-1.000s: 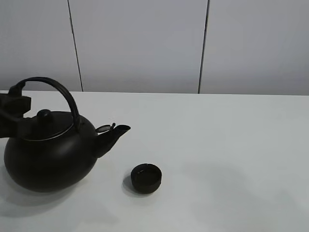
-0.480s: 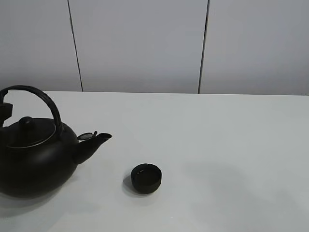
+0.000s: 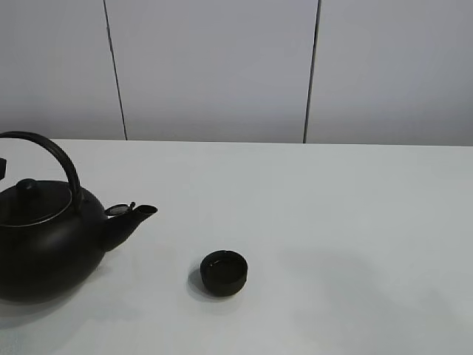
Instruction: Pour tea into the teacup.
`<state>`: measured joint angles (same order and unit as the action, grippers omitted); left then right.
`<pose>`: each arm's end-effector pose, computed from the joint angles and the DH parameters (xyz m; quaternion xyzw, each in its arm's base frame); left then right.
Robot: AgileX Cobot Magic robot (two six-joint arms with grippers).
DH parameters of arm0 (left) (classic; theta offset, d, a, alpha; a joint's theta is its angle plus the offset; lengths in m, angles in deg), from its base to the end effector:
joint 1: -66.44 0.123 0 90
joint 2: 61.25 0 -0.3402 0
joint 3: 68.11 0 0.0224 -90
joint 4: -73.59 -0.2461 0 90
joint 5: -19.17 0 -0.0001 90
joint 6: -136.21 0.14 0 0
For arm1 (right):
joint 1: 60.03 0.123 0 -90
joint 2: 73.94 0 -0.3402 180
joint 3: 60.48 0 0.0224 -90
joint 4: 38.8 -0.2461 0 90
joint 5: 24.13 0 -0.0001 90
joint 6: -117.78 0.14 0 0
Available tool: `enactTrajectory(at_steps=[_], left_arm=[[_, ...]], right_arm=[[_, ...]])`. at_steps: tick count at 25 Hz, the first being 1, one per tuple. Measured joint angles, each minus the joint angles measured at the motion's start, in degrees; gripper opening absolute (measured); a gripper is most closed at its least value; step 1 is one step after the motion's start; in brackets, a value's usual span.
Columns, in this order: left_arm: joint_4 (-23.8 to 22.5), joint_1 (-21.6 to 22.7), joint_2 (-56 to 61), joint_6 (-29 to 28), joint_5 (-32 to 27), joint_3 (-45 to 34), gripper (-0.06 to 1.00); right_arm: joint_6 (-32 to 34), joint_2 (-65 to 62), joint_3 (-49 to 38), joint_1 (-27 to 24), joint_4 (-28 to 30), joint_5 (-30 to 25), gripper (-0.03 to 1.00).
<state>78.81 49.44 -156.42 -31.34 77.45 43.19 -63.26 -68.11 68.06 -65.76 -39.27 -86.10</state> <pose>0.2469 -0.0642 0.1938 0.1611 0.7803 -0.0076 0.6042 -0.0212 0.0031 0.2409 0.0351 0.8621 -0.0258 0.5049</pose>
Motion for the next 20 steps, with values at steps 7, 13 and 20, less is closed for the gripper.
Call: enactTrajectory(at_steps=[7, 13, 20], left_arm=[[-3.04, 0.25, -7.93, -0.66, 3.77, 0.53, 0.11], [-4.50, 0.25, -9.50, -1.86, 5.37, 1.12, 0.11], [-4.76, 0.25, -9.57, -6.40, 5.36, 1.12, 0.14]], right_arm=[[0.00, 0.00, 0.00, 0.00, 0.00, 0.00, 0.43], [0.00, 0.00, 0.00, 0.00, 0.04, 0.00, 0.43], [0.00, 0.00, 0.00, 0.00, 0.04, 0.00, 0.43]])
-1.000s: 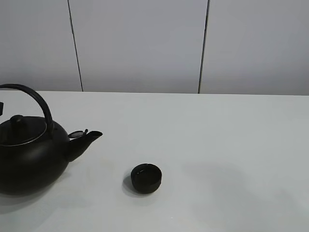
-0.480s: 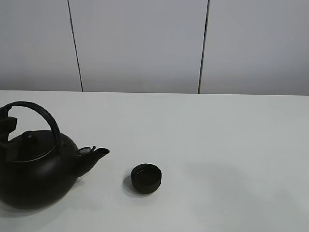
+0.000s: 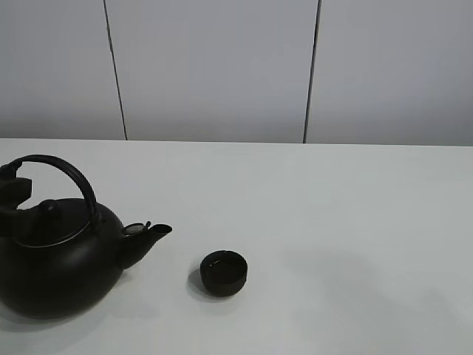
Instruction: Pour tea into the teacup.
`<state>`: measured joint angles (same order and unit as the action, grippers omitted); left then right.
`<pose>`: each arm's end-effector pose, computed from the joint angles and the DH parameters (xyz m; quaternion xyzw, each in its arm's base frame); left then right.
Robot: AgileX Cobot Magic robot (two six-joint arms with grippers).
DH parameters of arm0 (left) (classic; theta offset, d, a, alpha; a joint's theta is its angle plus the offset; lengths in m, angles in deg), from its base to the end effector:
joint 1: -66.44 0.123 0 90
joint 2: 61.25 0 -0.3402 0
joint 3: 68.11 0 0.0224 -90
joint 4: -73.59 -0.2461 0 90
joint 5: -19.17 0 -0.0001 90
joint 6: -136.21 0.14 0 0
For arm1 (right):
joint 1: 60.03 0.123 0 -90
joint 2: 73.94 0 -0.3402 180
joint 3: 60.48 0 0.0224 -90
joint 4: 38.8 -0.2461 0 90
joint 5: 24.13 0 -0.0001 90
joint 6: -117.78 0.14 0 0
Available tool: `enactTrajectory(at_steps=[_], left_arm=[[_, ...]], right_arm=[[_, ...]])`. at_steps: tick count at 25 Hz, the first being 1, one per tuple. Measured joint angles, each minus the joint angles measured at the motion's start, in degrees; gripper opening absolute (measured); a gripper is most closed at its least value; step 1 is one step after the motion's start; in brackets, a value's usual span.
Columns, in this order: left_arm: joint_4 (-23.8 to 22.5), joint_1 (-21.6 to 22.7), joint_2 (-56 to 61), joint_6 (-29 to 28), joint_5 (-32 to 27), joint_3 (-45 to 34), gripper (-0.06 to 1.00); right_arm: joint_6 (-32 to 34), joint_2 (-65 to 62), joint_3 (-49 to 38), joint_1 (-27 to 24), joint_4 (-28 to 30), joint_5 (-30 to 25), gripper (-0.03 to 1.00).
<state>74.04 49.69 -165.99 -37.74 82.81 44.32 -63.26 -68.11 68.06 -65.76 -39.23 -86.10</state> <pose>0.2629 -0.0781 0.1662 0.1572 0.7971 -0.0525 0.5807 -0.0212 0.0031 0.2409 0.0351 0.8621 -0.0261 0.5049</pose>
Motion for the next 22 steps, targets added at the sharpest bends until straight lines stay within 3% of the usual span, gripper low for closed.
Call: enactTrajectory(at_steps=[5, 14, 22], left_arm=[[-0.83, 0.00, 0.00, -3.41, 1.52, -0.04, 0.25], [-0.45, 0.00, 0.10, -5.13, 2.82, -5.91, 0.27], [3.45, 0.00, 0.35, -5.32, 2.66, -8.61, 0.27]], right_arm=[[0.00, 0.00, 0.00, 0.00, 0.00, 0.00, 0.43], [0.00, 0.00, 0.00, 0.00, 0.00, 0.00, 0.43], [0.00, 0.00, 0.00, 0.00, 0.00, 0.00, 0.43]])
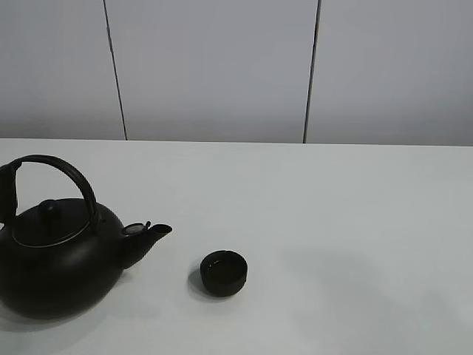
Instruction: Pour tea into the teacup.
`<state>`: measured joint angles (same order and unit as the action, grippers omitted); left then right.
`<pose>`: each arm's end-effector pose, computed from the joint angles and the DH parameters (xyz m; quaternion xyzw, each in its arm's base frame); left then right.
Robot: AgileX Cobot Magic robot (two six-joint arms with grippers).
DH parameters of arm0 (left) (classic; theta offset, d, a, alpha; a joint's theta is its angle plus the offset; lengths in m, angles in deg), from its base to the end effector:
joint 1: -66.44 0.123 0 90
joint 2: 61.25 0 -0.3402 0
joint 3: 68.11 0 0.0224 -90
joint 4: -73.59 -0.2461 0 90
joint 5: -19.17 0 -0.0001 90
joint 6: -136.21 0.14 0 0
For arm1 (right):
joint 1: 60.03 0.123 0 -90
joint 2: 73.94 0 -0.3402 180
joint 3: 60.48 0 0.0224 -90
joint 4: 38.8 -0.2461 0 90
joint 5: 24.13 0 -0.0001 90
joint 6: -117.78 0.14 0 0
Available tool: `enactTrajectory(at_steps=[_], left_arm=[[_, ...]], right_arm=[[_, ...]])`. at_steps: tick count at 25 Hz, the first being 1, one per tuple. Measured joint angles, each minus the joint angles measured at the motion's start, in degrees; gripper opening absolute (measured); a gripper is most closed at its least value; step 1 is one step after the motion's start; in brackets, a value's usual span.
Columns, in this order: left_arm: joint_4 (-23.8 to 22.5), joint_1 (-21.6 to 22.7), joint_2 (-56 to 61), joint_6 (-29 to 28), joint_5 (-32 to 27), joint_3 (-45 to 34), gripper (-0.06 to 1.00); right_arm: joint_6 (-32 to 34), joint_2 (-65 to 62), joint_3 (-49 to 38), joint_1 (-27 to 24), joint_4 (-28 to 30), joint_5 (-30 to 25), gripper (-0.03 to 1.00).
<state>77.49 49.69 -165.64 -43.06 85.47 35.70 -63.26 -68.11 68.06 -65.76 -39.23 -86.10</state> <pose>0.2244 -0.0584 0.1486 0.0995 0.8341 -0.0570 0.5396 -0.0212 0.0031 0.2409 0.0351 0.8621 -0.0261 0.5049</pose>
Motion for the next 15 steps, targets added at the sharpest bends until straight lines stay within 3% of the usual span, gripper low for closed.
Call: enactTrajectory(at_steps=[8, 15], left_arm=[[7.92, 0.00, 4.36, 2.00, -0.33, -0.14, 0.27], [9.96, 0.00, 4.57, 5.41, -0.33, 0.81, 0.27]], right_arm=[[0.00, 0.00, 0.00, 0.00, 0.00, 0.00, 0.43], [0.00, 0.00, 0.00, 0.00, 0.00, 0.00, 0.43]])
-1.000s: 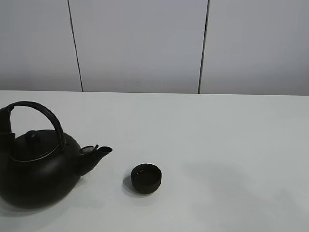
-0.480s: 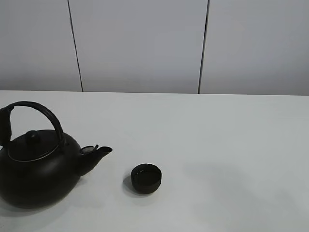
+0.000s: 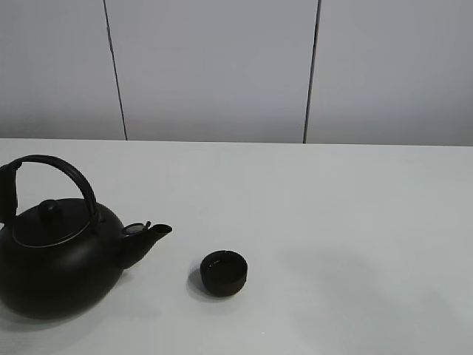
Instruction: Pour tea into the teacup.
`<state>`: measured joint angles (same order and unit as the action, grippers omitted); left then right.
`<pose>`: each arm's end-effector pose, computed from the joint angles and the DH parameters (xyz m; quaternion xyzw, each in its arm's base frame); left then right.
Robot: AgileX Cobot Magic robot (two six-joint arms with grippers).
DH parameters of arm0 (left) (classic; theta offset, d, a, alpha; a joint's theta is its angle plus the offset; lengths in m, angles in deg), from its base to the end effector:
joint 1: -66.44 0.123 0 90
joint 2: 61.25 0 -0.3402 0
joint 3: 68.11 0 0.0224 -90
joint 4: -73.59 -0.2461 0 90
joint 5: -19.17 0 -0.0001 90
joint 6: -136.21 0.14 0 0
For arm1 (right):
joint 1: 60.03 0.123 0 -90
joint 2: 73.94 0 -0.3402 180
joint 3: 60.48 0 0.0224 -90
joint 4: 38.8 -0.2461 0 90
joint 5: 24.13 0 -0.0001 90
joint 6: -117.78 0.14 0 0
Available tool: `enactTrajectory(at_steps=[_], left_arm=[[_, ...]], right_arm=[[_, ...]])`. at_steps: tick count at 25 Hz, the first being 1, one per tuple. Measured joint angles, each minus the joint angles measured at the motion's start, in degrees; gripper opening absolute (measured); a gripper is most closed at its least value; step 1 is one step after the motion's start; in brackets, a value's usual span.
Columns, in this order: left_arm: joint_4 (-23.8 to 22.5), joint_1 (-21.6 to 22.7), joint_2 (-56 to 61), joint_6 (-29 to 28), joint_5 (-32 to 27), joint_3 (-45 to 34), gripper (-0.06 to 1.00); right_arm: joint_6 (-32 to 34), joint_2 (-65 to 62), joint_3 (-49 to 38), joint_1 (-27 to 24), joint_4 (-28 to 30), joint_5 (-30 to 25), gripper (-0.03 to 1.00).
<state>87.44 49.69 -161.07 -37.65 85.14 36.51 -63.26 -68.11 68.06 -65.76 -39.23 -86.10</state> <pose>0.2285 -0.0368 0.1683 0.0589 0.8138 0.0079 0.5781 -0.0212 0.0031 0.2409 0.0351 0.8621 -0.0261 0.5049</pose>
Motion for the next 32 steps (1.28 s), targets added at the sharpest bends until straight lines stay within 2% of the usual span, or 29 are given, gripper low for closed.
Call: enactTrajectory(at_steps=[12, 14, 17, 20, 23, 26, 29, 32], left_arm=[[0.70, 0.00, 0.17, -0.26, -0.22, 11.09, 0.27], [0.07, 0.00, 1.67, -0.26, -3.36, 13.38, 0.27], [-1.62, 0.00, 5.88, -0.01, -12.93, 17.15, 0.27], [-3.33, 0.00, 11.42, -0.25, -26.87, 21.90, 0.27], [-5.48, 0.00, 17.70, -2.31, -46.04, 28.06, 0.27], [-7.90, 0.92, 23.82, -3.90, -61.40, 33.91, 0.27], [-11.43, 5.88, 28.97, -4.32, -70.29, 36.89, 0.27], [-14.97, 13.49, 32.41, -4.32, -75.00, 38.38, 0.27]], right_arm=[[0.00, 0.00, 0.00, 0.00, 0.00, 0.00, 0.43], [0.00, 0.00, 0.00, 0.00, 0.00, 0.00, 0.43], [0.00, 0.00, 0.00, 0.00, 0.00, 0.00, 0.43], [0.00, 0.00, 0.00, 0.00, 0.00, 0.00, 0.43], [0.00, 0.00, 0.00, 0.00, 0.00, 0.00, 0.43], [0.00, 0.00, 0.00, 0.00, 0.00, 0.00, 0.43], [0.00, 0.00, 0.00, 0.00, 0.00, 0.00, 0.43], [0.00, 0.00, 0.00, 0.00, 0.00, 0.00, 0.43]])
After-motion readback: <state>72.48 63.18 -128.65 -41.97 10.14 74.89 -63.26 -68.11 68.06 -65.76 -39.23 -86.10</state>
